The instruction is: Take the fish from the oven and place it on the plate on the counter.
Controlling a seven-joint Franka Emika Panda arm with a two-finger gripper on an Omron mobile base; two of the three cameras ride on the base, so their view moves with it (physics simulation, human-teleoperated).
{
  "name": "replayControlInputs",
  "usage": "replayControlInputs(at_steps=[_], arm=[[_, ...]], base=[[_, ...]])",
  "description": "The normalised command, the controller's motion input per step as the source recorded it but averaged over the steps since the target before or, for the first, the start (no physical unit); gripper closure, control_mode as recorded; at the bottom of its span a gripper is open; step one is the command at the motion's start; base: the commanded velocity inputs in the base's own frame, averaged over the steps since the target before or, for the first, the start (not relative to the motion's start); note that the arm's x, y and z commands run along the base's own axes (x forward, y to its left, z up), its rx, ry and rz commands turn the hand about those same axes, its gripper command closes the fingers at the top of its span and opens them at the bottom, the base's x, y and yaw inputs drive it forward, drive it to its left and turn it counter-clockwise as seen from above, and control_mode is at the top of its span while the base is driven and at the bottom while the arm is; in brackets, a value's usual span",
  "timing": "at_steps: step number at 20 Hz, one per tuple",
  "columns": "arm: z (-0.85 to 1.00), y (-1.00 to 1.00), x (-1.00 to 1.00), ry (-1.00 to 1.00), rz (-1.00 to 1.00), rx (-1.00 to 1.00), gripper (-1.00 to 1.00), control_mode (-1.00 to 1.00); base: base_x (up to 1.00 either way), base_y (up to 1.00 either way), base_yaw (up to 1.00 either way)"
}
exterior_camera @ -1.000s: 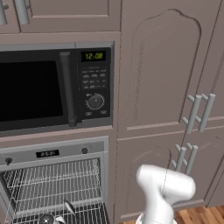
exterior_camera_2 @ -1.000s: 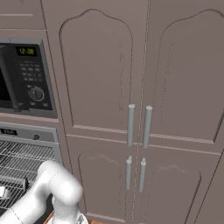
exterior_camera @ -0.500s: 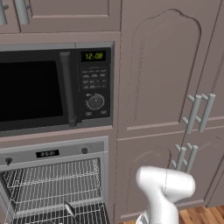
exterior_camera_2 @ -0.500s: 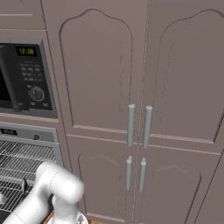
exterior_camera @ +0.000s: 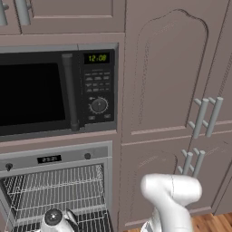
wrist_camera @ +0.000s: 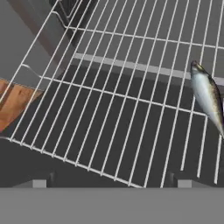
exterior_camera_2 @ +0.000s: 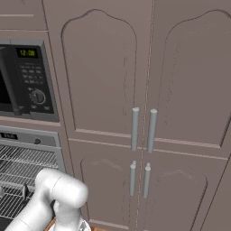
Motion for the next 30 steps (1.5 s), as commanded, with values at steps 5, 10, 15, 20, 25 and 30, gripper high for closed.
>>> replayControlInputs(at_steps=[5,10,15,20,25,30], arm=[[0.78,-0.69,0.36,0.00,0.00,0.12,-1.00,-1.00],[0.71,-0.78,0.34,0.00,0.00,0.09,-1.00,-1.00],[0.09,-0.81,0.28,0.06,-0.01,0.00,-1.00,-1.00],[-0.04,-0.21,0.11,0.40,-0.03,-0.01,-1.00,-1.00],[-0.09,0.06,0.02,0.51,-0.07,-0.03,-1.00,-1.00],[0.28,0.13,0.00,0.11,-0.02,-0.13,-1.00,-1.00]], base=[[0.00,0.00,0.00],[0.00,0.00,0.00],[0.00,0.00,0.00],[0.00,0.00,0.00],[0.00,0.00,0.00],[0.00,0.00,0.00]])
